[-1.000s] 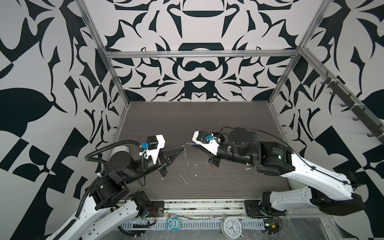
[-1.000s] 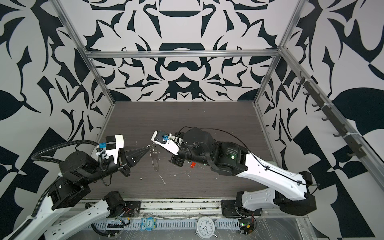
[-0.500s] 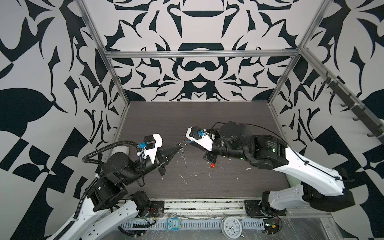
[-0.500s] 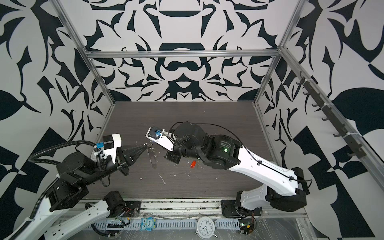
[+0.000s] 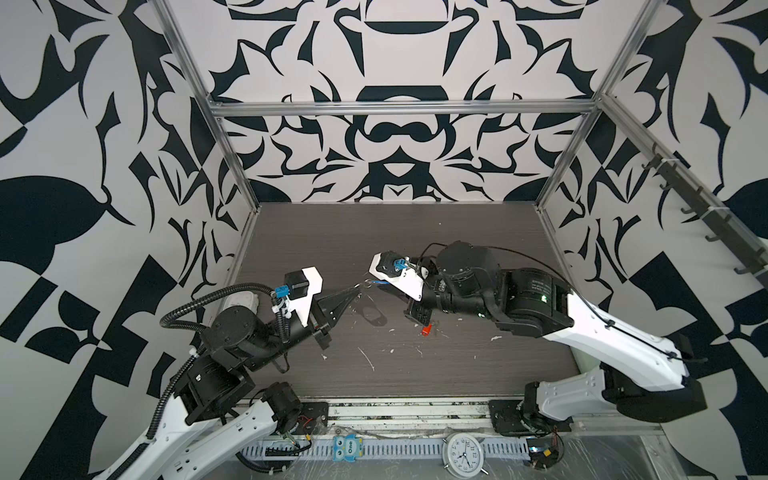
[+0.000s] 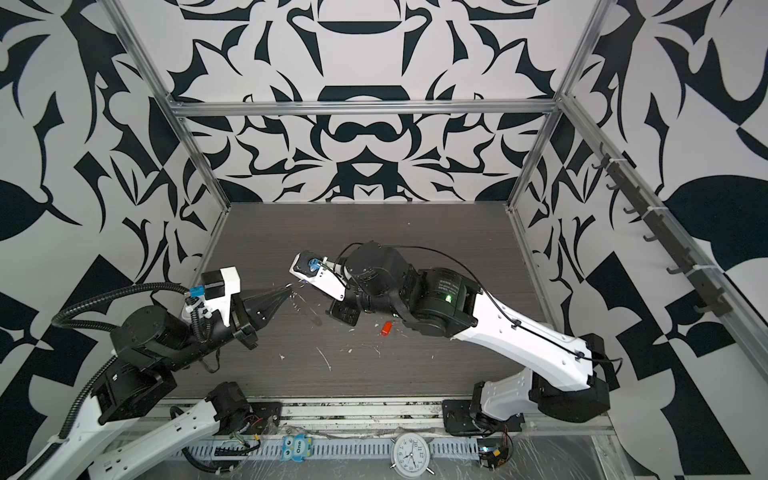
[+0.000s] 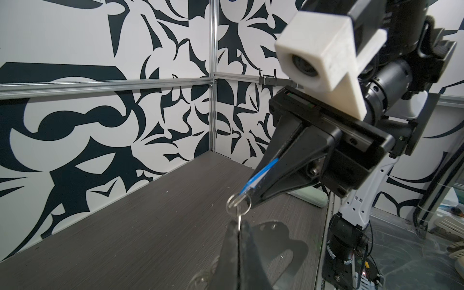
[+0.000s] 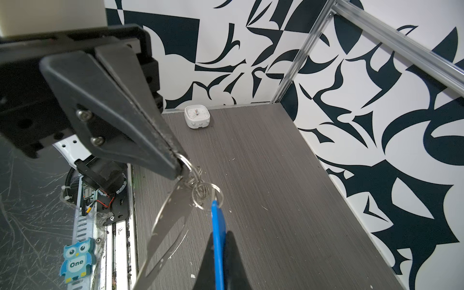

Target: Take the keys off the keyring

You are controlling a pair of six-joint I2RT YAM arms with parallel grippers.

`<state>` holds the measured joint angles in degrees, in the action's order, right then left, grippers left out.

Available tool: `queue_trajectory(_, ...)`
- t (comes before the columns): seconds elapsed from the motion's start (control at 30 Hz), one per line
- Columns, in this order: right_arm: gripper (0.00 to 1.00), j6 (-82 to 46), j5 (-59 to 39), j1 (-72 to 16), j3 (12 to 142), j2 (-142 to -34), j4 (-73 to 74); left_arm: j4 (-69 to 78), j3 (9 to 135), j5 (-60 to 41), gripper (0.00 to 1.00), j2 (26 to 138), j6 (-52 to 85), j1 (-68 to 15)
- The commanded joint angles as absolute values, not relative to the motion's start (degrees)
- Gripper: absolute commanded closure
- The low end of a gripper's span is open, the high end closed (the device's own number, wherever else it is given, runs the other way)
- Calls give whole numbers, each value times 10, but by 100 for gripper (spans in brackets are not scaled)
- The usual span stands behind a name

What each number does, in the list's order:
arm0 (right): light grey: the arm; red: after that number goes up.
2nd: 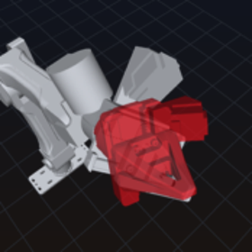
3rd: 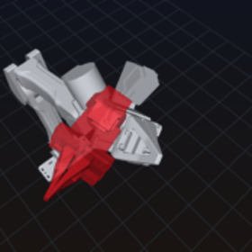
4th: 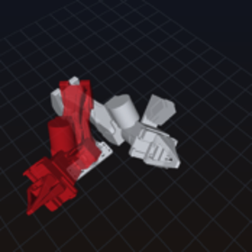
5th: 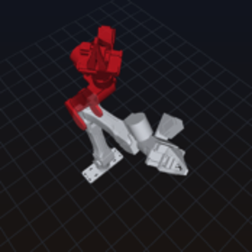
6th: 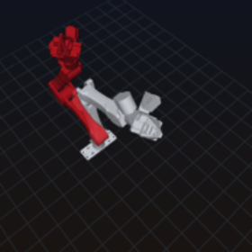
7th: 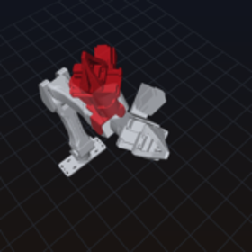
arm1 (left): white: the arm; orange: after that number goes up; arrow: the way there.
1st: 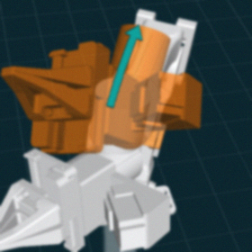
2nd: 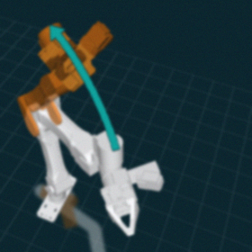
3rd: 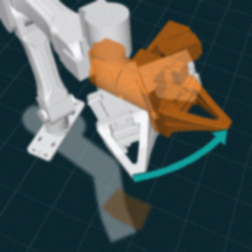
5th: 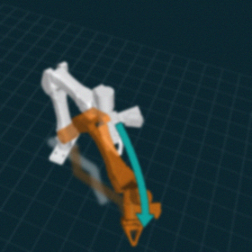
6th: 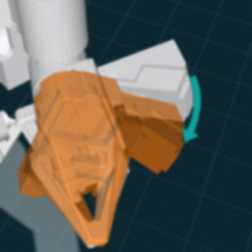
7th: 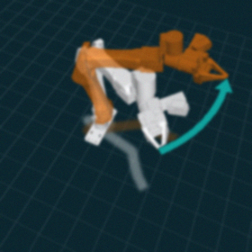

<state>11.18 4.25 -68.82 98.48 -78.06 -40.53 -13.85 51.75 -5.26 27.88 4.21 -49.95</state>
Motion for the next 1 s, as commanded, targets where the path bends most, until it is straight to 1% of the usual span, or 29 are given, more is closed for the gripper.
queue_trajectory(0.0,100,121,103,-678,986,-765,-380,-121,514,-50,100,263,33,-501)
queue_trajectory(0.07,100,129,105,-684,984,-767,-380,-117,511,-50,100,264,32,-500)
queue_trajectory(0.23,100,155,167,-704,979,-775,-373,-120,515,-49,100,273,30,-501)
queue_trajectory(0.5,100,159,180,-710,968,-767,-359,-112,509,-20,100,276,21,-501)
queue_trajectory(0.8,100,158,161,-711,926,-745,-318,3,444,-27,100,263,-8,-500)
queue_trajectory(0.97,100,153,146,-711,895,-727,-289,76,411,-64,100,265,-20,-500)
